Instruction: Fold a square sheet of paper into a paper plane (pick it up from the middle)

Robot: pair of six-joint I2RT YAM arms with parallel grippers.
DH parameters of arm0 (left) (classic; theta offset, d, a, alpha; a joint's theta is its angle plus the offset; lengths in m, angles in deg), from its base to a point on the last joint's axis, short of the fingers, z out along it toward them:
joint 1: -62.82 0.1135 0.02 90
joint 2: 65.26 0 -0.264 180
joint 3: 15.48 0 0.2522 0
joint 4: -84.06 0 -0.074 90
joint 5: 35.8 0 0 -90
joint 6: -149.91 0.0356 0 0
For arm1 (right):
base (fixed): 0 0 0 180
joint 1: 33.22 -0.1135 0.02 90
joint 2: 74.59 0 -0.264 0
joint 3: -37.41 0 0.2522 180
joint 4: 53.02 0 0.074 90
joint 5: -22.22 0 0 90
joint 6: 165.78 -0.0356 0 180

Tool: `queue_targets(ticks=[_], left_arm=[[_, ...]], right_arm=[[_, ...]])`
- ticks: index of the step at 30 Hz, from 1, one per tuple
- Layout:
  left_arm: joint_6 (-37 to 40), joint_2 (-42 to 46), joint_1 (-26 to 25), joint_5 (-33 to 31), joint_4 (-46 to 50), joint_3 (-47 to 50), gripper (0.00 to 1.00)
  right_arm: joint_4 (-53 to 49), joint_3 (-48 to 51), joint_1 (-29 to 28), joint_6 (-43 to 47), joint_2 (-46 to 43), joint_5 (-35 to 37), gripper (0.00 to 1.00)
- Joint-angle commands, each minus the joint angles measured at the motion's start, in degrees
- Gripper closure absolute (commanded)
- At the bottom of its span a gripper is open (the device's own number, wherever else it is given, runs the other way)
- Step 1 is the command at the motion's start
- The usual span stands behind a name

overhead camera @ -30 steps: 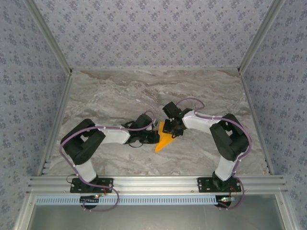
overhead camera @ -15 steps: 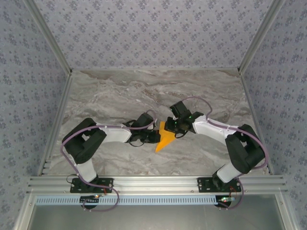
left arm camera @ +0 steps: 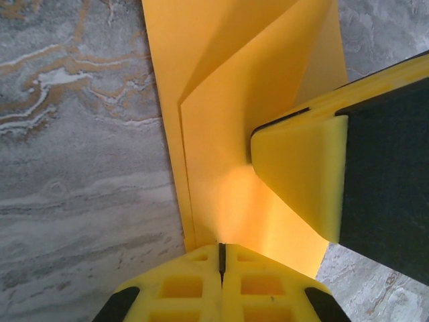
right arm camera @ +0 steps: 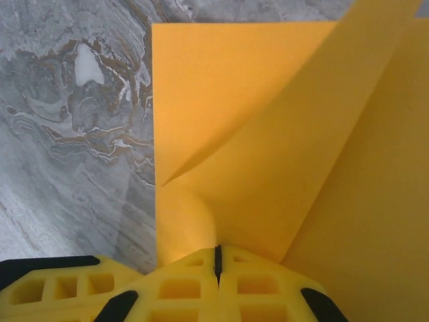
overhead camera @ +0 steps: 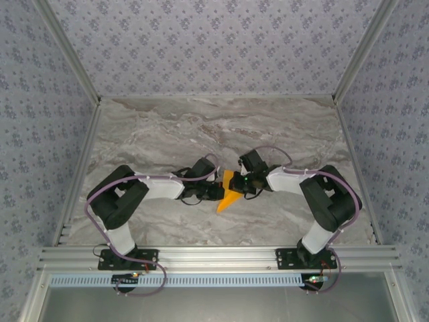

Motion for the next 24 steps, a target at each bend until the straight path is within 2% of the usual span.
queue_targets(ticks=[1,14,24], left_arm=[[1.34,-1.86,-0.49,-1.98,5.43,-0.36,1.00],[0.50,5.77,-0.40,-1.24,5.03,-4.53,0.94],[-0.91,3.20,-0.52,0.30,3.77,-3.56,0.94]], right_arm=[[1.60,1.76,0.14,0.85,2.05,-1.44,0.99],[0.08,3.67,-0.02,-0.45,3.77,2.20,0.99],[0.20,3.47,-0.42,-0.99,4.01,2.56,0.99]])
